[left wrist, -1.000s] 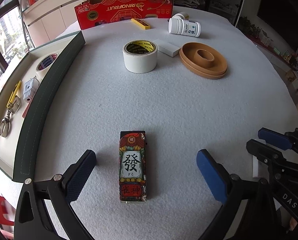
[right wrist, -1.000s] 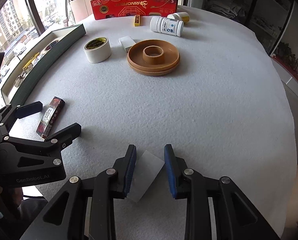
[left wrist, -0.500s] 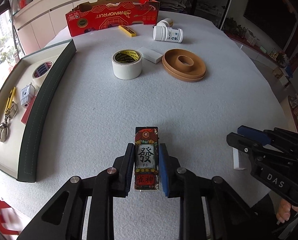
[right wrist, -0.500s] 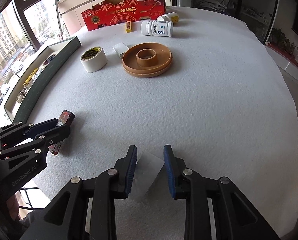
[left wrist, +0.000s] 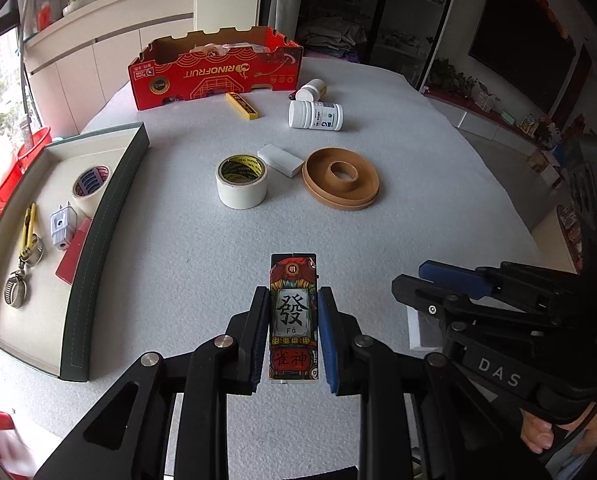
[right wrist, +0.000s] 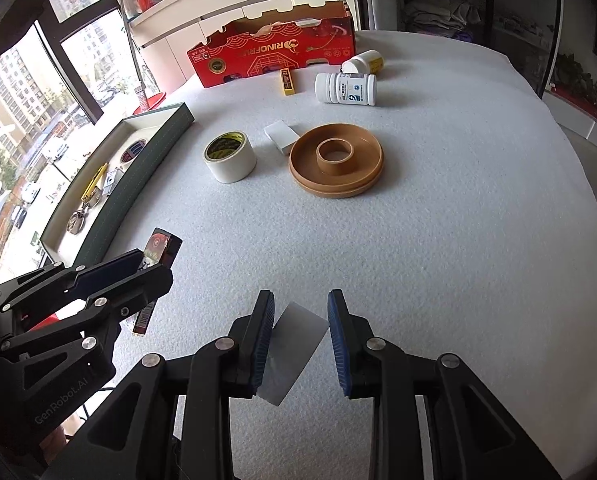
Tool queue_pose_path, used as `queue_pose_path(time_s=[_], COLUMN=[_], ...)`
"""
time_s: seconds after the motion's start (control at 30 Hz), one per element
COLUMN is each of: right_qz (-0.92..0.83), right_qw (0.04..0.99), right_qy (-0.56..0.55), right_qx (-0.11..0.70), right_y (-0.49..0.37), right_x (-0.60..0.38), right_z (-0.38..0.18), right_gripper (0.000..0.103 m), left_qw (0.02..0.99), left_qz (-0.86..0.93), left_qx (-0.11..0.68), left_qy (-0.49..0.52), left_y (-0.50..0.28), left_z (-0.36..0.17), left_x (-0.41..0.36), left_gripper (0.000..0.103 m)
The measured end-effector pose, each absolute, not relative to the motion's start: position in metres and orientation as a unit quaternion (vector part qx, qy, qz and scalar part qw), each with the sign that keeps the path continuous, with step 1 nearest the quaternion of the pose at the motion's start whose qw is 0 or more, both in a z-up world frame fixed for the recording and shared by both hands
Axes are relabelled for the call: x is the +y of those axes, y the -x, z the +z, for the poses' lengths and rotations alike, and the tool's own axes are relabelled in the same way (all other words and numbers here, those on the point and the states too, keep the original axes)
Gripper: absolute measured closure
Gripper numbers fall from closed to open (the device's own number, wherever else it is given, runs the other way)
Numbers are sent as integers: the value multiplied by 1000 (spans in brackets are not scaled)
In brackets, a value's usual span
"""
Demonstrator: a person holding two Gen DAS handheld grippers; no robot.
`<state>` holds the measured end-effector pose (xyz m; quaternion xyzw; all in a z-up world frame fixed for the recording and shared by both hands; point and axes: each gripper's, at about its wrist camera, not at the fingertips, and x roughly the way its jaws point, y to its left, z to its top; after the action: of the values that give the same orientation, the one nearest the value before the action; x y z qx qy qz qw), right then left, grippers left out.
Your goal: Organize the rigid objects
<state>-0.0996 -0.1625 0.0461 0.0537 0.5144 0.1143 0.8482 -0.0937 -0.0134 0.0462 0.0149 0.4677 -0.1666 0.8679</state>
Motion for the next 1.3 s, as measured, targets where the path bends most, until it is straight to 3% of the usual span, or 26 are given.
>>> queue_pose_path(time_s=[1.3], right_qz=[158], right_qw=[837], right_qy=[-49], right_qx=[521], right_y=[101], right_x=[-126], right_z=[48], right_gripper=[74], left_qw=[882], left_qz=[-149], left_qx=[446], left_qy=[8], left_y=[109], left_z=[64], left_x=[8], left_gripper=[77])
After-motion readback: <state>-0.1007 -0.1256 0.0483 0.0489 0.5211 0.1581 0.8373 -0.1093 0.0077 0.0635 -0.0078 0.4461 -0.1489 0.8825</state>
